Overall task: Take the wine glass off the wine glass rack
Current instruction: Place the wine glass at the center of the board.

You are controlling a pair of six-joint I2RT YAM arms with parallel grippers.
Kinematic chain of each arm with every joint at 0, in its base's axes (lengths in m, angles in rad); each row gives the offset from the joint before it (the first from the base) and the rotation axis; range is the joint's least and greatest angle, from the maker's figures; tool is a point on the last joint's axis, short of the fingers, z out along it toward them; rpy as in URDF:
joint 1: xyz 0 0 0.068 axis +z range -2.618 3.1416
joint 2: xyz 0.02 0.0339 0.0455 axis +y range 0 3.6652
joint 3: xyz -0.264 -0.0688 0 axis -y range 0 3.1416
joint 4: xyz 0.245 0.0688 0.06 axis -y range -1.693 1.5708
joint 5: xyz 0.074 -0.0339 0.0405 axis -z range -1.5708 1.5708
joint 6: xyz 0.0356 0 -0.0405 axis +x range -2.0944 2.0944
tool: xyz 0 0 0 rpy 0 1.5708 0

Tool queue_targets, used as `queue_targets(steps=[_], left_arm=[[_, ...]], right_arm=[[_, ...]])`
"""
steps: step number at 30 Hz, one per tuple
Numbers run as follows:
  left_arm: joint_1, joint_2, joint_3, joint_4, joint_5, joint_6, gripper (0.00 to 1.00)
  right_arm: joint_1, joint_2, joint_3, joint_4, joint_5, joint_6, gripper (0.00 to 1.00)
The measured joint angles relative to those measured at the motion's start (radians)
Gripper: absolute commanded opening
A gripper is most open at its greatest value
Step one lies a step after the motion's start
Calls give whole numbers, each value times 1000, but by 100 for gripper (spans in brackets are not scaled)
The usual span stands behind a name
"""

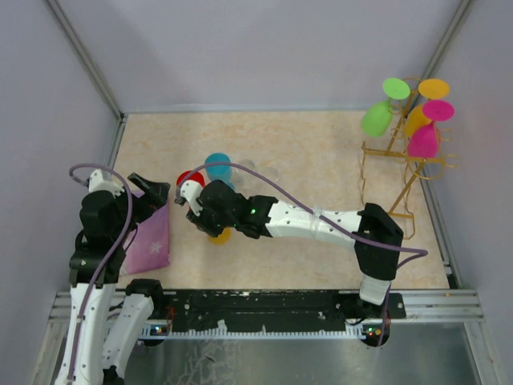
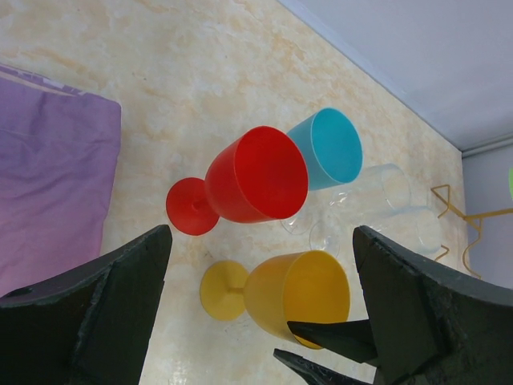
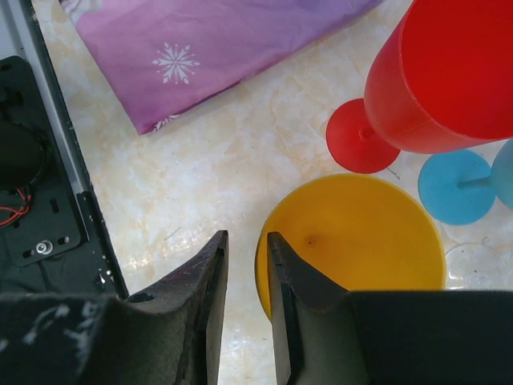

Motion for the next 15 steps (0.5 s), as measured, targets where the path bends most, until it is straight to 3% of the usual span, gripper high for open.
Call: queue_targets(steps=[15], left_arm=[[0,-18,-26,5,17,6,99]], right_arm=[[0,-143,26,-7,-5,1,43]])
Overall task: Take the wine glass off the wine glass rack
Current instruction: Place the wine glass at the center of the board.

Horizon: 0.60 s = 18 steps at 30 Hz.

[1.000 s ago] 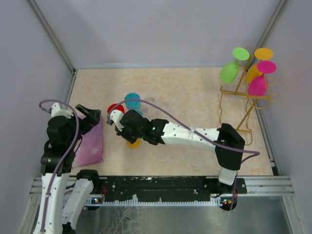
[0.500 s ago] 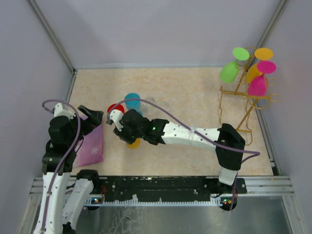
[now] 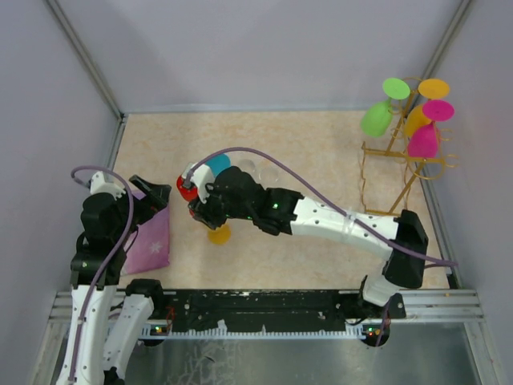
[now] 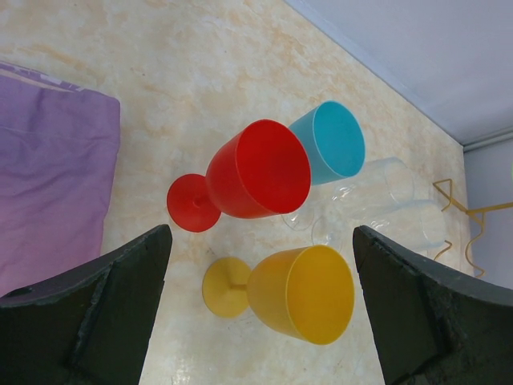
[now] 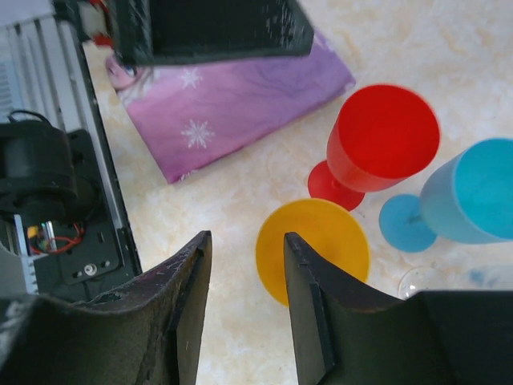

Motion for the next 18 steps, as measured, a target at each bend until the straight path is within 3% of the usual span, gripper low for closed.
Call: queue_targets(steps=[6,18], left_arm=[[0,0,0,0,0,5,99],[0,-5,0,2,0,6,99]], right_arm=[[0,-108,0,8,3,-3,51],[0,-298,-68,74,42,-33,56]])
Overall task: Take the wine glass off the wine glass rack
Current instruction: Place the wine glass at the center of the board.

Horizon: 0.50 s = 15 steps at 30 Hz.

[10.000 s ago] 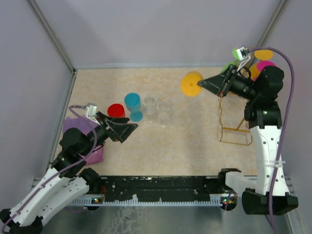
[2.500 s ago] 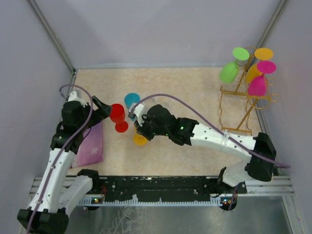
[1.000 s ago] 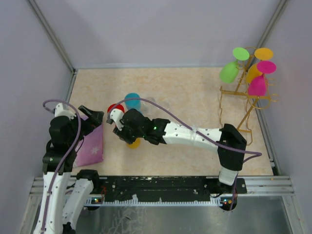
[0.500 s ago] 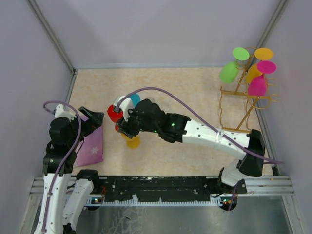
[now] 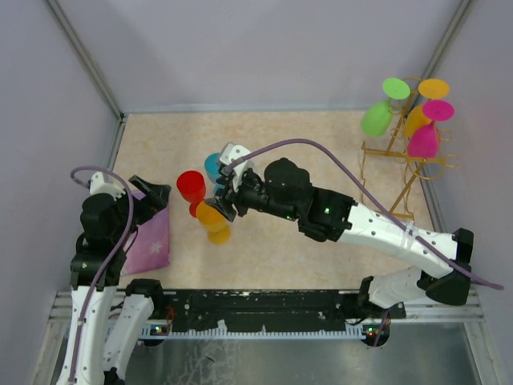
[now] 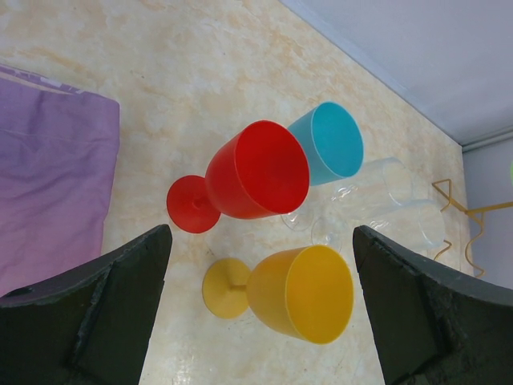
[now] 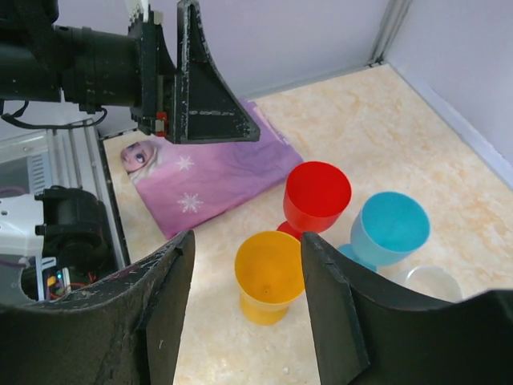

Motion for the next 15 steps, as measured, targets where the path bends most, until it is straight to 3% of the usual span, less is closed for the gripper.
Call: queue_targets(steps=[10,15], left_arm=[[0,-8,-2,11,4,0,99],[0,-11,-2,15,13,4,99]], right_arm=[[0,-53,-22,41,95,-57,79],[-1,-75,-22,47,188,-124,85]])
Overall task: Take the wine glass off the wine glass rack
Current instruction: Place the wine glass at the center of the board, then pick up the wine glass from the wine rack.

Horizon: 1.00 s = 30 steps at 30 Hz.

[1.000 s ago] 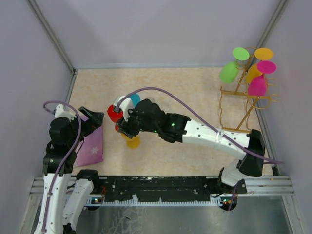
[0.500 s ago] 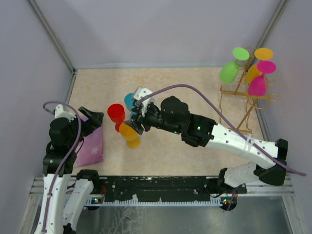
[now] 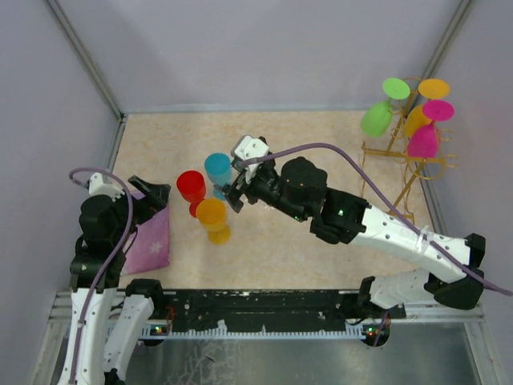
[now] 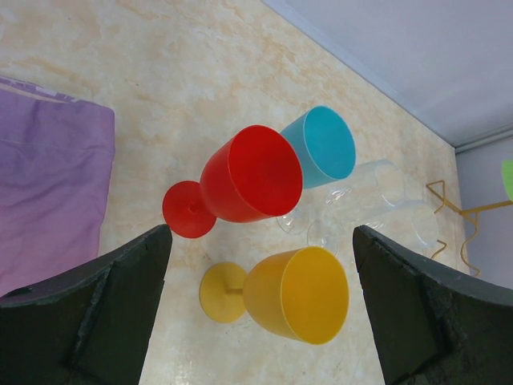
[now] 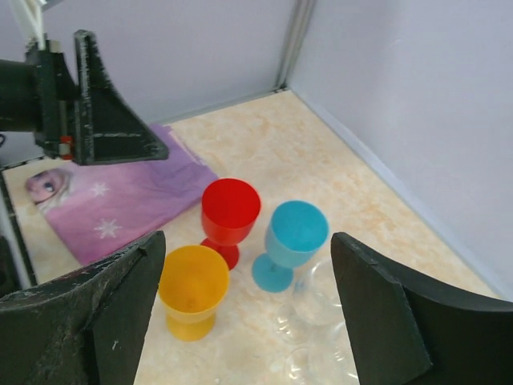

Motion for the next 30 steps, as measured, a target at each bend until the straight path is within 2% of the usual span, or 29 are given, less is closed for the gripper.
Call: queue_targets(steps=[10,17,23,30], left_arm=[[0,-20,-15,29,34,8,99],[0,-27,-16,47,68,30,99],[0,-34,-16,53,108,35,99],[0,-40,-18,63,146,38,99]], right_arm=[[-114,-36,3,12,133,-85,99],[-209,-43,35,16,206,-113,99],[-440,-21,171,-68,190,2,99],[-818,-2,297,-210,56,249,97]])
